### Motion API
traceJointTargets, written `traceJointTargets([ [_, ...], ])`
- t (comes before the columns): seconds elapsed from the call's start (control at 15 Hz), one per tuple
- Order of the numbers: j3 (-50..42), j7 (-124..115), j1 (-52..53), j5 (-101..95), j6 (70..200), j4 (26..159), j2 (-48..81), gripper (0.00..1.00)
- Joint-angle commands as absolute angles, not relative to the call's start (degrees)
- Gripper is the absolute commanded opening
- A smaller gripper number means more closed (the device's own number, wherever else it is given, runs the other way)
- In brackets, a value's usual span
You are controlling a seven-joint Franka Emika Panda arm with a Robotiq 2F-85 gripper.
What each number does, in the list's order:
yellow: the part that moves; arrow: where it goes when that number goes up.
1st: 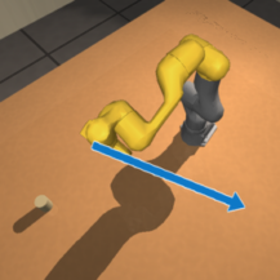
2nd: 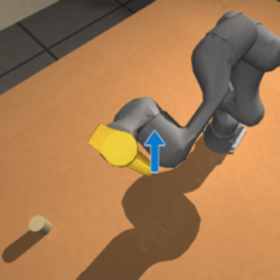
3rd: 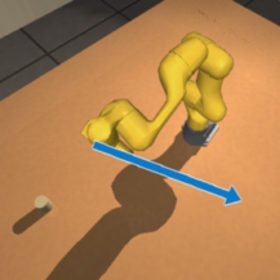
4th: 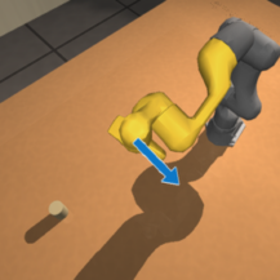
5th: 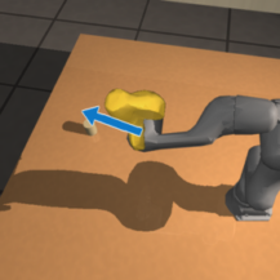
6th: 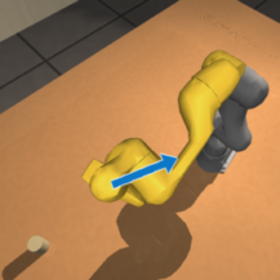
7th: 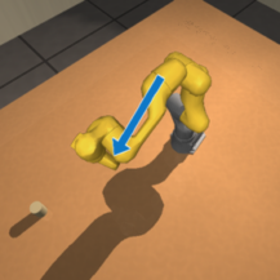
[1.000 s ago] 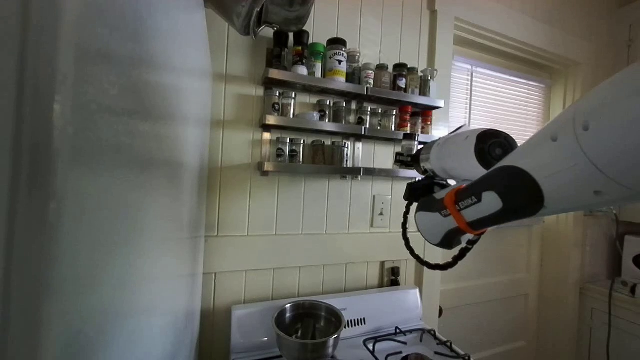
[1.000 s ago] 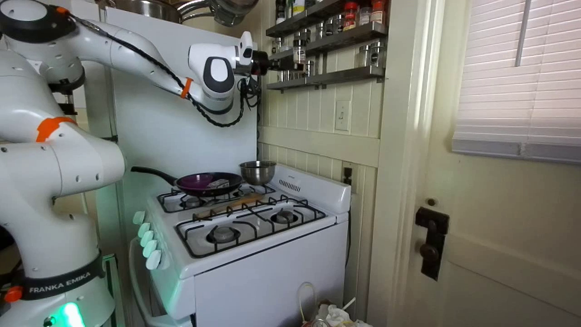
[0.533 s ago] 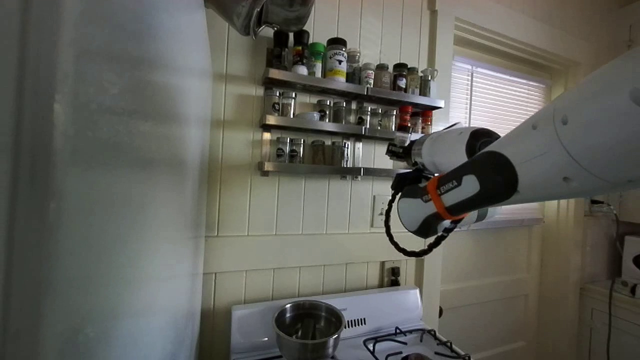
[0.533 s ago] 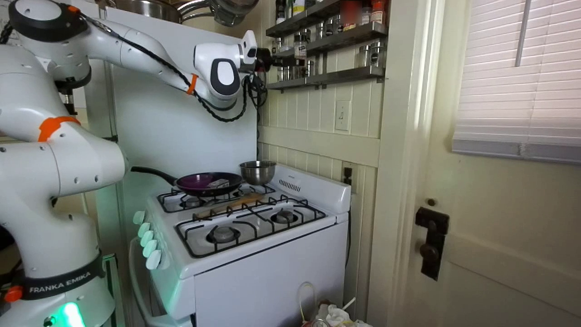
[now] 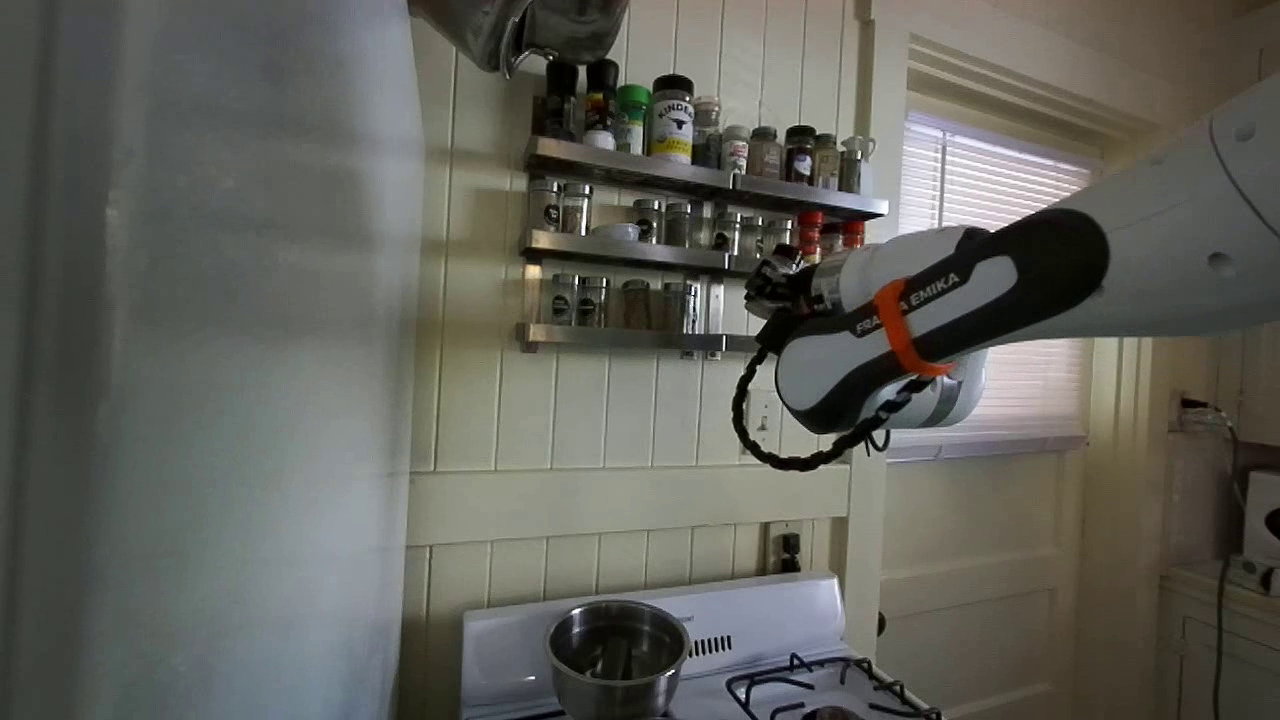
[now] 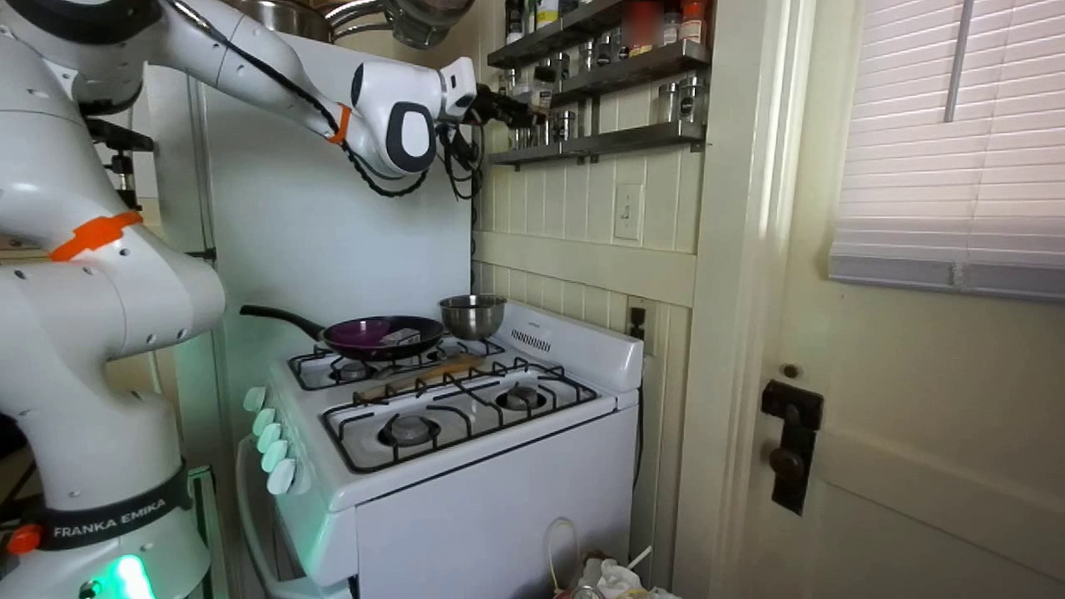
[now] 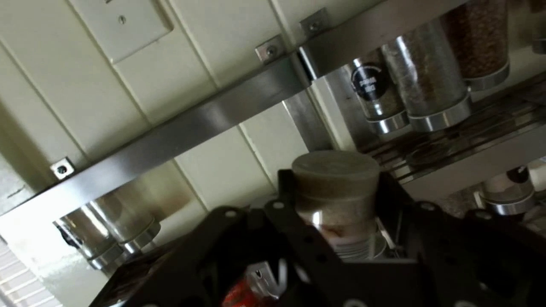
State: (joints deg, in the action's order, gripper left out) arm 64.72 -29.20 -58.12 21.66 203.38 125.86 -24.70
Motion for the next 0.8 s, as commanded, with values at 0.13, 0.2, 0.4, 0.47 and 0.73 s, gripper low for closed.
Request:
traceJointTargets([
  [0.13,57.69,-31.47,-48.19,20.93,204.45,126.8,-19.23,0.25],
  [0.2,57.63,-31.03,-48.96,21.98,204.9,127.5,-20.9,0.25],
  [0.4,58.11,-29.26,-50.2,21.26,203.78,126.41,-20.24,0.5],
  [0.47,58.11,-28.81,-50.9,21.28,203.95,126.66,-21.05,0.5],
  [0.73,57.36,-30.78,-50.4,21.54,202.9,125.35,-19.13,0.25],
])
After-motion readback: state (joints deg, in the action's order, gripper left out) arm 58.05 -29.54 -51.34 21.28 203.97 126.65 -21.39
